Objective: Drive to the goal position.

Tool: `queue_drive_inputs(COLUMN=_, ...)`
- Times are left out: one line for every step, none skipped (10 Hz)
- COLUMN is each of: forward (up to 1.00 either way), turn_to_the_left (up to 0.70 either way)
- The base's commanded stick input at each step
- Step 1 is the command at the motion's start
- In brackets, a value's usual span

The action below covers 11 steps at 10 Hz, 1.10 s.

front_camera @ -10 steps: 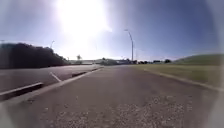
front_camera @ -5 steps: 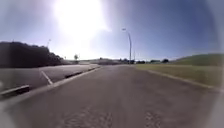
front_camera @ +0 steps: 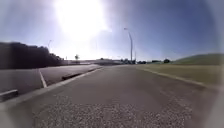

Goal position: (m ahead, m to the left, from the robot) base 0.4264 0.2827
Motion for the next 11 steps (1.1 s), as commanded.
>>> queue_drive_inputs(forward=1.0, turn_to_the_left=0.01)
queue_drive_inputs(forward=1.0, turn_to_the_left=0.01)
queue_drive_inputs(forward=1.0, turn_to_the_left=0.01)
queue_drive_inputs(forward=1.0, turn_to_the_left=0.01)
queue_drive_inputs(forward=1.0, turn_to_the_left=0.01)
queue_drive_inputs(forward=1.0, turn_to_the_left=0.01)
queue_drive_inputs(forward=1.0, turn_to_the_left=0.01)
queue_drive_inputs(forward=1.0, turn_to_the_left=0.01)
queue_drive_inputs(forward=1.0, turn_to_the_left=0.01)
queue_drive_inputs(forward=1.0, turn_to_the_left=0.01)
queue_drive_inputs(forward=1.0, turn_to_the_left=0.01)
